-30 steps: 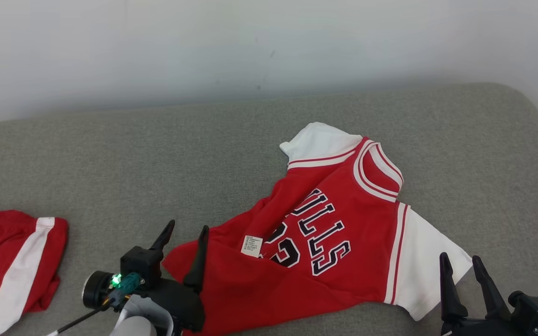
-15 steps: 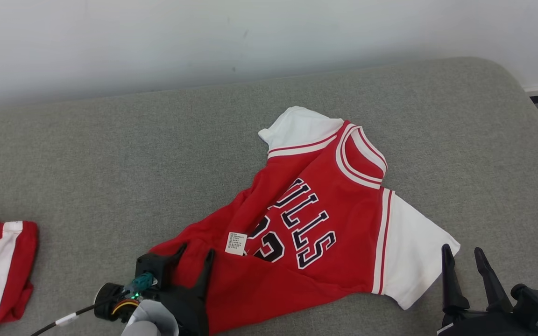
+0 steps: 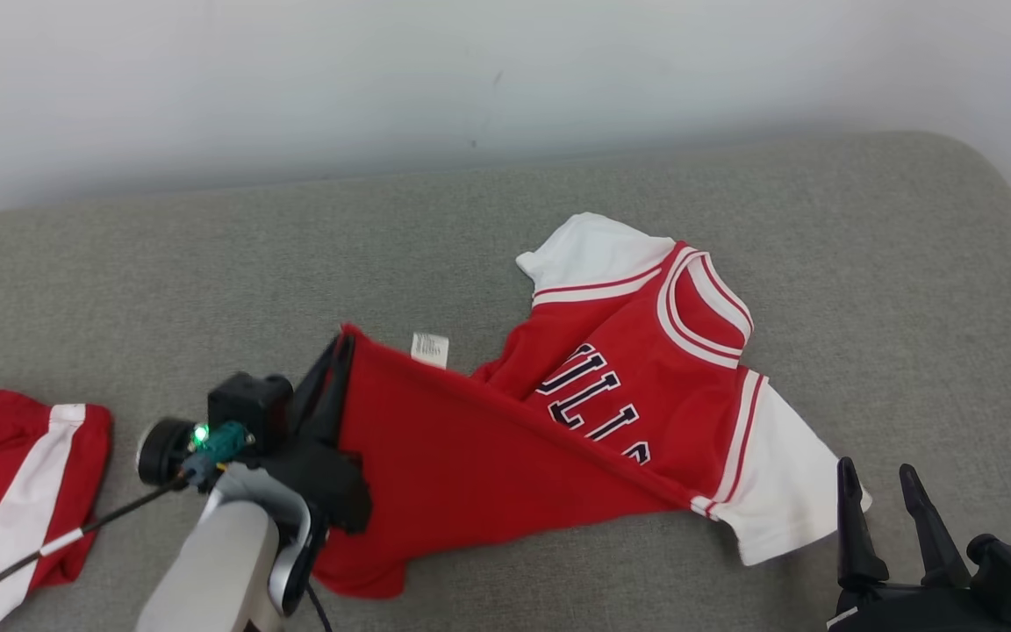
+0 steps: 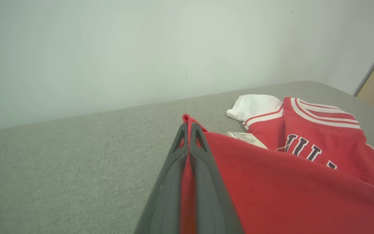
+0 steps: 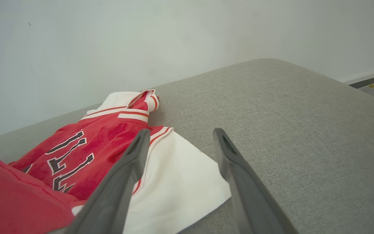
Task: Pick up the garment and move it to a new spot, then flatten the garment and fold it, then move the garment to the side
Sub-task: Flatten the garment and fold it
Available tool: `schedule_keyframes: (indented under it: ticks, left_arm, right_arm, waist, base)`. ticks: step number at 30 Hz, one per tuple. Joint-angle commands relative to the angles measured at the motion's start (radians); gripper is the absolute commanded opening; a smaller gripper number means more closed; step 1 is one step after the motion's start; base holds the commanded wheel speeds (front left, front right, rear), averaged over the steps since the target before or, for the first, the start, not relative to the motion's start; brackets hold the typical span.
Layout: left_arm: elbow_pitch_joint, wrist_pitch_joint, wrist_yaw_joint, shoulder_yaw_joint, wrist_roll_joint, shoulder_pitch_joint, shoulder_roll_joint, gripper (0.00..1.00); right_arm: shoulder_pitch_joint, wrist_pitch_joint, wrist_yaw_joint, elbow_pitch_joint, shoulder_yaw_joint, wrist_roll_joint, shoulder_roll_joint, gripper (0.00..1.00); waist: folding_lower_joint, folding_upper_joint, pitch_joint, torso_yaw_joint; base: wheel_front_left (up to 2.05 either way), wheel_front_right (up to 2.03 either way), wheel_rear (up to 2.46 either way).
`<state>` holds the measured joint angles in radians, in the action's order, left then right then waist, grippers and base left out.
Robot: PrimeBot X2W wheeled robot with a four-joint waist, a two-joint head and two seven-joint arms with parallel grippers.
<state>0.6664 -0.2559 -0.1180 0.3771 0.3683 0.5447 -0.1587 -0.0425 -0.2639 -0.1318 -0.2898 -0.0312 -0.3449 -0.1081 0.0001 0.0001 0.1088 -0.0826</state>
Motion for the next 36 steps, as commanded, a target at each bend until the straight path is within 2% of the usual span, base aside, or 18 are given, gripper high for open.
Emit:
schedule_keyframes:
  ticks: [1,5,9,15,21,26,31,32,33,34,35,36]
  left_arm:
    - [-0.016,-0.007,0.004,-0.006,-0.007,0.017,-0.003,0.0]
    - [-0.091,-0.01,0.012,-0.018,-0.023,0.038,-0.001,0.0]
    - [-0.172,-0.009,0.013,-0.01,-0.038,-0.021,0.007,0.0]
    - [-0.301,-0.01,0.032,0.005,-0.043,-0.215,-0.004,0.0]
    - [-0.402,-0.01,0.077,-0.008,-0.013,-0.443,-0.03,0.0]
    - [-0.41,-0.009,0.097,-0.024,0.022,-0.551,-0.034,0.0]
    - [-0.371,-0.01,0.097,-0.054,0.05,-0.606,-0.014,0.0]
    - [-0.365,-0.01,0.097,-0.058,0.049,-0.611,-0.011,0.03]
    - [-0.36,-0.01,0.096,-0.063,0.049,-0.614,-0.007,0.32]
    - [-0.357,-0.01,0.095,-0.067,0.044,-0.618,-0.003,0.87]
    - [-0.358,-0.01,0.095,-0.073,0.04,-0.621,0.003,1.0]
    - [-0.364,-0.01,0.093,-0.082,0.037,-0.623,0.01,1.0]
  right_arm:
    - [-0.003,0.0,0.002,0.002,-0.003,0.009,0.002,1.0]
    - [0.013,-0.001,0.002,0.003,-0.01,0.013,0.006,1.0]
    - [0.033,-0.001,0.002,0.002,-0.013,0.013,0.01,1.0]
    - [0.053,-0.001,0.002,0.002,-0.022,0.011,0.016,1.0]
    - [0.071,-0.001,0.002,0.005,-0.04,0.007,0.015,1.0]
    - [0.079,0.0,0.002,-0.004,-0.035,0.009,0.01,1.0]
    - [0.075,-0.001,0.002,-0.011,-0.024,0.01,0.007,1.0]
    - [0.076,-0.001,0.002,-0.012,-0.022,0.01,0.006,1.0]
    - [0.078,-0.001,0.002,-0.013,-0.02,0.009,0.005,1.0]
    - [0.08,0.0,0.002,-0.015,-0.018,0.009,0.004,1.0]
    - [0.082,-0.001,0.002,-0.016,-0.018,0.008,0.002,1.0]
    - [0.084,0.0,0.002,-0.016,-0.02,0.007,0.0,1.0]
  waist:
    - [-0.0001,-0.0001,-0.009,0.011]
    - [-0.0001,-0.0001,-0.022,0.029]
    - [-0.0001,-0.0001,-0.036,0.049]
    - [-0.0001,-0.0001,-0.057,0.083]
    - [-0.0001,-0.0001,-0.067,0.131]
    - [-0.0001,-0.0001,-0.076,0.164]
    - [-0.0001,-0.0001,-0.09,0.17]
    - [-0.0001,-0.0001,-0.092,0.17]
    - [-0.0001,-0.0001,-0.095,0.17]
    - [-0.0001,-0.0001,-0.098,0.169]
    - [-0.0001,-0.0001,-0.1,0.169]
    - [-0.0001,-0.0001,-0.102,0.168]
  base:
    - [0.0,0.0,0.0]
    - [0.0,0.0,0.0]
    - [0.0,0.0,0.0]
    - [0.0,0.0,0.0]
    - [0.0,0.0,0.0]
    - [0.0,0.0,0.0]
    - [0.0,0.0,0.0]
    - [0.0,0.0,0.0]
    - [0.0,0.0,0.0]
    - [0.0,0.0,0.0]
    - [0.0,0.0,0.0]
    - [0.0,0.0,0.0]
